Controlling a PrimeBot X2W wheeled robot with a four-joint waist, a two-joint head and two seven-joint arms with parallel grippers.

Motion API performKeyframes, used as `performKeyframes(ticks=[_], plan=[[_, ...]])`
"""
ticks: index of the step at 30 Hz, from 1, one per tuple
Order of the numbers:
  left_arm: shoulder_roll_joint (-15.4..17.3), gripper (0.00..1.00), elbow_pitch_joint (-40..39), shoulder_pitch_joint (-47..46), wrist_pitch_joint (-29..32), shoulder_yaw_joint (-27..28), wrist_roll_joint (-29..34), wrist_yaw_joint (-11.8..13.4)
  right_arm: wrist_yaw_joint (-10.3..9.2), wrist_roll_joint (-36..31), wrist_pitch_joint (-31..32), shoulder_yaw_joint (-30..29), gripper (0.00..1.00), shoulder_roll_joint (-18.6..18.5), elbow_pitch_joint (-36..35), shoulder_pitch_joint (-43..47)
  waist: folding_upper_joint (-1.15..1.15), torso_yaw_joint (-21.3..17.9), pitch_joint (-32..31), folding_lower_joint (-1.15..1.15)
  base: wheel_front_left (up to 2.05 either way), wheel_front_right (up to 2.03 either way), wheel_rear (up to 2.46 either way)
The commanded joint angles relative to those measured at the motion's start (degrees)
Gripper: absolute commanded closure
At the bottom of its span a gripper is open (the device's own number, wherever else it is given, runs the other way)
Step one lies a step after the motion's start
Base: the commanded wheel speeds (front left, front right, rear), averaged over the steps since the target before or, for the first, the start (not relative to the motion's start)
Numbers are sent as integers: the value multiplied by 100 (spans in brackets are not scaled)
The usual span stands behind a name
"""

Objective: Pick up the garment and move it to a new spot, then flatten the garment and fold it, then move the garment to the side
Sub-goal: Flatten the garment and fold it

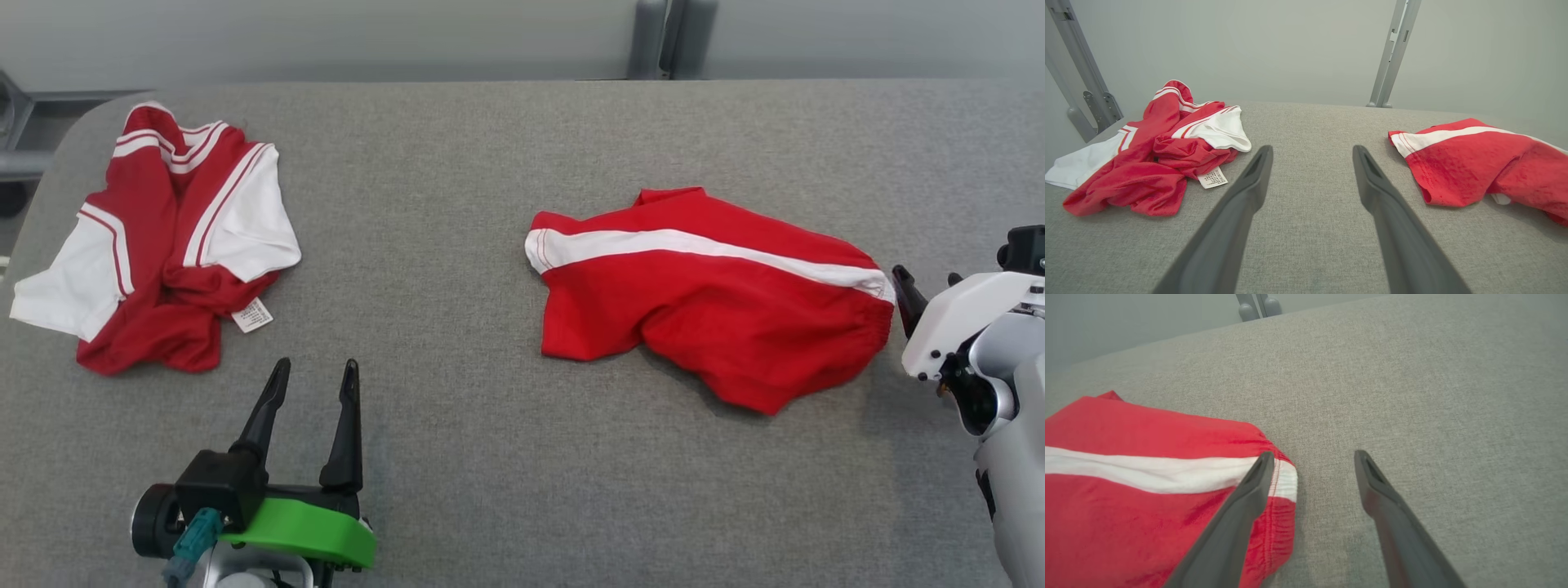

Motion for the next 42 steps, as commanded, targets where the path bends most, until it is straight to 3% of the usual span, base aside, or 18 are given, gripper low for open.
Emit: performKeyframes(ticks=[1, 8, 24, 27, 29, 30, 31, 34, 39, 42], plan=[[-10, 0, 8, -125, -3, -6, 55, -15, -2, 88, 69, 14, 0, -29, 154, -125, 0, 201, 223, 0, 0, 0, 0], [-34, 0, 85, -234, -33, -51, 75, -14, -2, 488, 331, 322, 0, -104, 583, -346, 0, 286, 324, 0, 0, 0, 0], [26, 0, 140, -292, -69, -54, 58, 12, -1, 1640, 705, 1194, 0, -383, 449, -409, 0, 232, 427, 0, 0, 0, 0], [32, 0, 162, -327, -71, -69, 54, 2, -1, 1770, 677, 1354, 13, -423, 465, -465, 0, 265, 452, 0, 0, 0, 0], [30, 0, 180, -333, -72, -82, 50, 3, -1, 1826, 620, 1466, 29, -460, 480, -504, 0, 287, 457, 0, 0, 0, 0], [31, 0, 191, -337, -72, -83, 45, 3, -1, 1862, 599, 1518, 45, -465, 486, -513, 0, 297, 456, 0, 0, 0, 0], [32, 0, 203, -339, -71, -86, 39, 4, -1, 1908, 554, 1567, 53, -470, 478, -528, 0, 306, 453, 0, 0, 0, 0], [37, 0, 223, -330, -75, -89, 22, 14, -1, 1956, 427, 1730, 69, -577, 458, -569, 0, 318, 441, 0, 0, 0, 0], [51, 0, 238, -302, -83, -75, 5, 32, -1, 2019, 266, 1965, 80, -667, 407, -587, 0, 295, 416, 0, 0, 0, 0], [46, 0, 242, -270, -88, -82, -9, 40, -2, 2025, 136, 2134, 98, -758, 342, -586, 0, 248, 389, 0, 0, 0, 0]])
